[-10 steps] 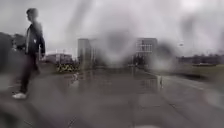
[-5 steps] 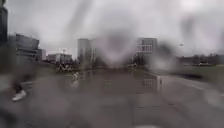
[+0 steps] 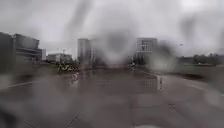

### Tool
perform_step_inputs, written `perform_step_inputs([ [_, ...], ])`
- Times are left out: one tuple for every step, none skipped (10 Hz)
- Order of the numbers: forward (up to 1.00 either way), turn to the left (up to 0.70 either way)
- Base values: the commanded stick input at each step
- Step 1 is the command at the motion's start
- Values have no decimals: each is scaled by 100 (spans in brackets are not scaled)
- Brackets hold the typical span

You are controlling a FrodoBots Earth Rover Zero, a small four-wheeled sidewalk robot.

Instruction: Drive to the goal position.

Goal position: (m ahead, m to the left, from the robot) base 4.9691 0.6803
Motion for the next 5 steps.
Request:
perform_step_inputs([
  [7,0],
  [7,0],
  [7,0],
  [7,0],
  [7,0],
])
